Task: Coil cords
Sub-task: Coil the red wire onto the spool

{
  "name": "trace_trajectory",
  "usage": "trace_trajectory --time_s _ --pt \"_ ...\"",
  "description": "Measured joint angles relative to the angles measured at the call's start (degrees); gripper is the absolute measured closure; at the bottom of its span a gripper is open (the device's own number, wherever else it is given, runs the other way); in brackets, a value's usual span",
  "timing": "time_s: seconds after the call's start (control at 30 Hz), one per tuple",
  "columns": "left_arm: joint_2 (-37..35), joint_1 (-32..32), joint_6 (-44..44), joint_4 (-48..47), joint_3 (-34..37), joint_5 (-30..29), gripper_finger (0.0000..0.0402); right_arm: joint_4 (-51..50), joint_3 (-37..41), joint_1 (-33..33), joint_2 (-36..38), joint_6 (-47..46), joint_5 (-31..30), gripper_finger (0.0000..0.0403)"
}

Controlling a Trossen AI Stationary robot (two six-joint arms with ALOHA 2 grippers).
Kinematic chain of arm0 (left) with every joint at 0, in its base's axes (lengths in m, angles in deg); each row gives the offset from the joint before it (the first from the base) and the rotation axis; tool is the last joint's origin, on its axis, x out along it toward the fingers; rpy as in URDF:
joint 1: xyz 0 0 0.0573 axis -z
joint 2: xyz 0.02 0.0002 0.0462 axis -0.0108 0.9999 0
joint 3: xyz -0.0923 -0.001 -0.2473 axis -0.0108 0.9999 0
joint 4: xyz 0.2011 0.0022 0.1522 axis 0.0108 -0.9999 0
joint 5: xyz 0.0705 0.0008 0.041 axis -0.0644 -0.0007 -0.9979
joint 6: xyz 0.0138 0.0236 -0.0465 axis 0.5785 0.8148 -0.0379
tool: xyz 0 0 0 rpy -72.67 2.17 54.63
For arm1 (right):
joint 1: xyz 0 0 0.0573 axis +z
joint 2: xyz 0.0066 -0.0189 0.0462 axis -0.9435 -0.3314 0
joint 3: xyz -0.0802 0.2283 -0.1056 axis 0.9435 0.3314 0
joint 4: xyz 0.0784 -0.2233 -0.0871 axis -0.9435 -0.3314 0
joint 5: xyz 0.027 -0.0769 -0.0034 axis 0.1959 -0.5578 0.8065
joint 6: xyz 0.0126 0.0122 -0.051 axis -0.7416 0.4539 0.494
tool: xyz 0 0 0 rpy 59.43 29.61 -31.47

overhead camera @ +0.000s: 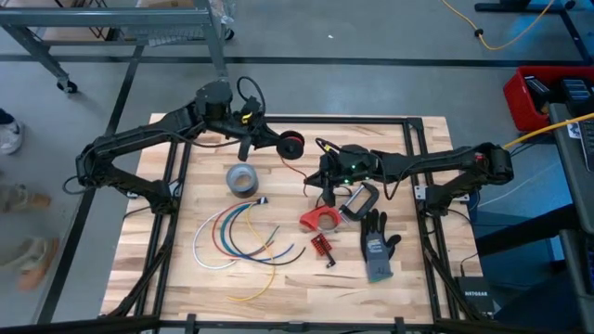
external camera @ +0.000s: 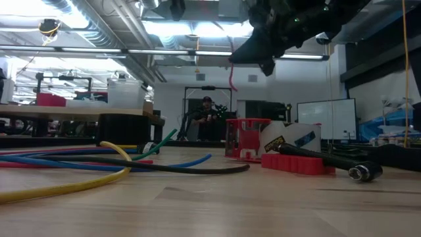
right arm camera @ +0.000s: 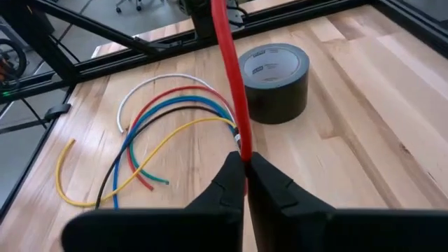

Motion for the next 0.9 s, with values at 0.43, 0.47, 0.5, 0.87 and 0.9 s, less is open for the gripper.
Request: trace_trajectory --time_s 0.43,0.47,0.5,0.87,0.9 --pt "-0.11 0.07 7.50 -15.84 0.00 -8.49 0.0401 -9.44 0.02 -0.02 9.79 0.26 -10.01 0.0399" --pt "-0.11 0.07 7.70 -16.49 0.00 -9.15 0.0401 -9.78 0.02 -0.02 10.65 0.29 -11.17 0.0400" --pt "-0.11 0.12 7.77 -17.06 0.00 -9.75 0.0401 -10.00 0.02 -0.02 11.34 0.45 -12.09 0.0400" --pt "0.33 5.46 8.46 -19.55 0.59 -18.95 0.0401 -7.30 0.02 -0.02 15.89 1.29 -20.13 0.0401" --pt "0.43 5.94 8.46 -20.15 0.59 -20.18 0.0401 -6.44 -0.03 -0.02 15.89 1.34 -20.11 0.0401"
